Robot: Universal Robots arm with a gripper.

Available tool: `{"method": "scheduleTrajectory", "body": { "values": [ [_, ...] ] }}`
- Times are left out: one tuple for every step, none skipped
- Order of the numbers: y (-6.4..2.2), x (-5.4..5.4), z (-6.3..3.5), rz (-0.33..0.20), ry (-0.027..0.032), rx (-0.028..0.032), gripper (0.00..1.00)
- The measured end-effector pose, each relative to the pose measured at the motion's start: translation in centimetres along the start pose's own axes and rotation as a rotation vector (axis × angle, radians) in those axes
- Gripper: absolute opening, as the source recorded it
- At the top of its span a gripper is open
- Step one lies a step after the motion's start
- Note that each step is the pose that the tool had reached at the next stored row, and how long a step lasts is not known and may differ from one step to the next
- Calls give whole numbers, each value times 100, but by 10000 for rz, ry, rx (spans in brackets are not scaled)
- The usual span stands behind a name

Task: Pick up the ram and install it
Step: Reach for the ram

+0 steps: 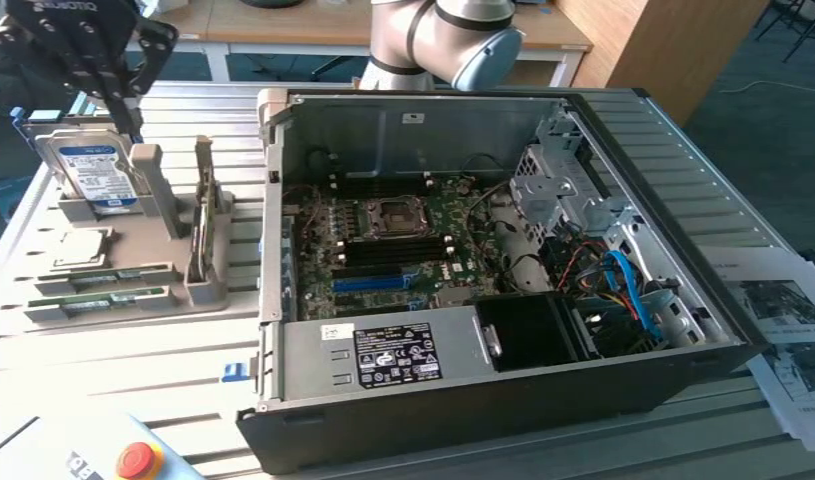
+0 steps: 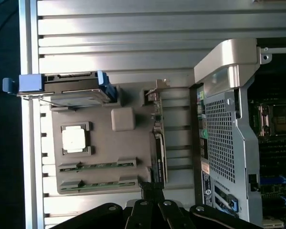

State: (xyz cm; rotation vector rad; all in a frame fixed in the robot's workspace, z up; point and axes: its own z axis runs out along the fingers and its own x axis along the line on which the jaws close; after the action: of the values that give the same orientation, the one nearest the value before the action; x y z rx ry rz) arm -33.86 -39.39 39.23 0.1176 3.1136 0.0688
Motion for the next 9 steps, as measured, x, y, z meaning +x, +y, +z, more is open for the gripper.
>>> {"method": "scheduleTrajectory", "body": {
  "values": [
    [-2,39,-1,-1,0,0,10],
    [-4,79,-2,1,1,0,10],
    [-6,118,-2,3,0,0,10],
    [-7,159,-3,3,0,0,10],
    [-10,202,-4,3,-1,0,10],
    [-12,241,-5,3,-1,0,10],
    [-14,281,-6,3,0,0,10],
    [-16,320,-7,4,0,0,10],
    [-18,360,-7,5,-1,0,10]
  ]
}}
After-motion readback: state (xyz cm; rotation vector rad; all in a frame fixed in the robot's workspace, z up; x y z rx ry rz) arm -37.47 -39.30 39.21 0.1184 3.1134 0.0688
